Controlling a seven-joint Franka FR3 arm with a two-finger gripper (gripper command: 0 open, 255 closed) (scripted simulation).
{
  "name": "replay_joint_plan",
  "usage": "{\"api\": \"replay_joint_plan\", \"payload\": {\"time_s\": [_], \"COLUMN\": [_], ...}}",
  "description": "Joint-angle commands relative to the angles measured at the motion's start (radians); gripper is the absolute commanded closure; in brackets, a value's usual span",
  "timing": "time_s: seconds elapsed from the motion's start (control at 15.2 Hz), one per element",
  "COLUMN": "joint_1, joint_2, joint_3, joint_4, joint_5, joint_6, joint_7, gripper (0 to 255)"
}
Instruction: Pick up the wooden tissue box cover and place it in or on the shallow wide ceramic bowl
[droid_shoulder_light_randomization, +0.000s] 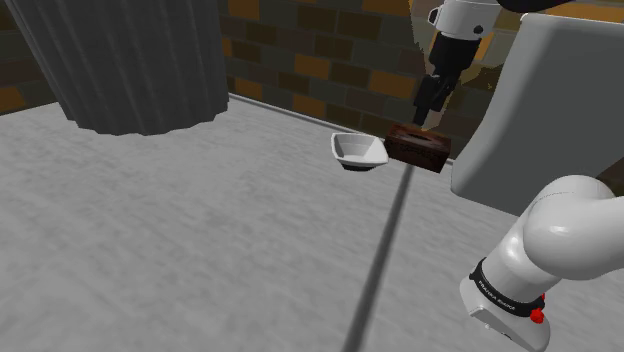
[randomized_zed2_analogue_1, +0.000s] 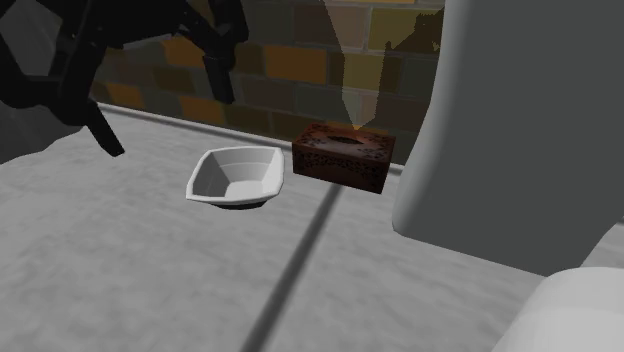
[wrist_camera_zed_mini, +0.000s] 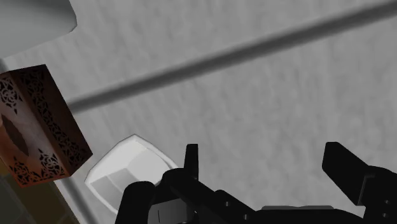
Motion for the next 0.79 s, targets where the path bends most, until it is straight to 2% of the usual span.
{"api": "replay_joint_plan", "payload": {"time_s": [0.0,0.73], "joint_1": [0.0,-0.084], "joint_2": [0.0,0.167], "joint_3": [0.0,-0.233], "joint_4": [0.0,-0.051], "joint_5": [0.0,-0.121], "joint_6": [0.0,0.231], "joint_7": [0.0,-0.229], "gripper": [0,0]}}
